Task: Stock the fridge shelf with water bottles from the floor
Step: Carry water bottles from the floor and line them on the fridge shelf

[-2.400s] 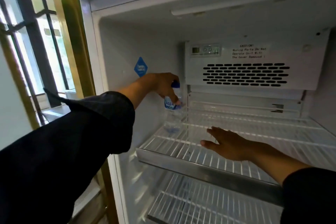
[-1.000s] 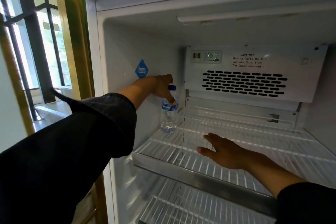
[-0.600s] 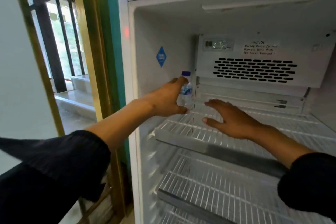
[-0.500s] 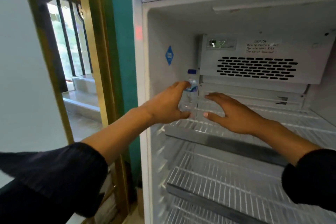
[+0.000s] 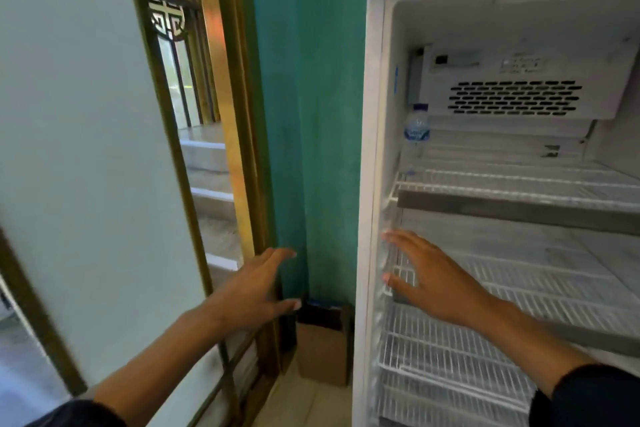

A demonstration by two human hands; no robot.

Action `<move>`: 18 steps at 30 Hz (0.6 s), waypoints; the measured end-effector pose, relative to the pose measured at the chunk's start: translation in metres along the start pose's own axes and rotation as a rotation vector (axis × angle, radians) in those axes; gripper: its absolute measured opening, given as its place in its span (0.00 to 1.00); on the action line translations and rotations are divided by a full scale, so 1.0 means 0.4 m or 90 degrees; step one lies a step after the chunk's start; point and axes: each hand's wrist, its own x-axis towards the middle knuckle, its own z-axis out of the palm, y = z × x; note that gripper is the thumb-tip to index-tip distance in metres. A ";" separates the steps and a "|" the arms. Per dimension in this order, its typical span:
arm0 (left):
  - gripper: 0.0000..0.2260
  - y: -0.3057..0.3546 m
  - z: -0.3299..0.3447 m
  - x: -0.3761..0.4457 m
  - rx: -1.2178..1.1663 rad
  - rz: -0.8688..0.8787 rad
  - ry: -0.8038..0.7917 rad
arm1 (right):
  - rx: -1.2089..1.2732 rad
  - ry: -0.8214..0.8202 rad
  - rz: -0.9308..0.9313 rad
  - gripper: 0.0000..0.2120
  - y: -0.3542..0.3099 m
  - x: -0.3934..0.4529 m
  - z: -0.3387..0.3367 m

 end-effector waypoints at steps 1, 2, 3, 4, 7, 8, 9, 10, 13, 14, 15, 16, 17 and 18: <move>0.35 -0.030 0.020 -0.038 -0.006 -0.013 -0.009 | 0.012 -0.012 0.010 0.33 -0.014 -0.025 0.037; 0.34 -0.059 0.044 -0.077 -0.009 -0.023 -0.015 | 0.022 -0.026 0.020 0.32 -0.024 -0.050 0.073; 0.34 -0.086 0.070 -0.114 -0.013 -0.031 -0.020 | 0.031 -0.040 0.031 0.32 -0.033 -0.076 0.109; 0.33 -0.114 0.097 -0.151 -0.020 -0.039 -0.025 | 0.040 -0.054 0.040 0.32 -0.040 -0.103 0.146; 0.31 -0.180 0.192 -0.265 -0.055 -0.080 -0.046 | 0.081 -0.106 0.051 0.29 -0.053 -0.197 0.269; 0.32 -0.199 0.227 -0.302 -0.073 -0.099 -0.056 | 0.098 -0.129 0.053 0.28 -0.057 -0.228 0.312; 0.32 -0.217 0.265 -0.342 -0.098 -0.121 -0.069 | 0.115 -0.157 0.057 0.28 -0.060 -0.261 0.358; 0.33 -0.233 0.308 -0.386 -0.123 -0.143 -0.081 | 0.131 -0.187 0.067 0.27 -0.064 -0.297 0.406; 0.32 -0.276 0.460 -0.530 -0.182 -0.213 -0.105 | 0.169 -0.270 0.112 0.26 -0.076 -0.425 0.563; 0.31 -0.285 0.519 -0.581 -0.204 -0.246 -0.113 | 0.181 -0.299 0.134 0.26 -0.079 -0.472 0.620; 0.30 -0.290 0.584 -0.637 -0.231 -0.284 -0.119 | 0.193 -0.337 0.153 0.27 -0.081 -0.523 0.677; 0.28 -0.289 0.653 -0.698 -0.257 -0.323 -0.129 | 0.201 -0.382 0.171 0.27 -0.084 -0.579 0.734; 0.27 -0.287 0.724 -0.759 -0.280 -0.358 -0.145 | 0.206 -0.422 0.189 0.27 -0.085 -0.636 0.789; 0.26 -0.285 0.795 -0.817 -0.300 -0.392 -0.165 | 0.208 -0.457 0.202 0.28 -0.083 -0.688 0.846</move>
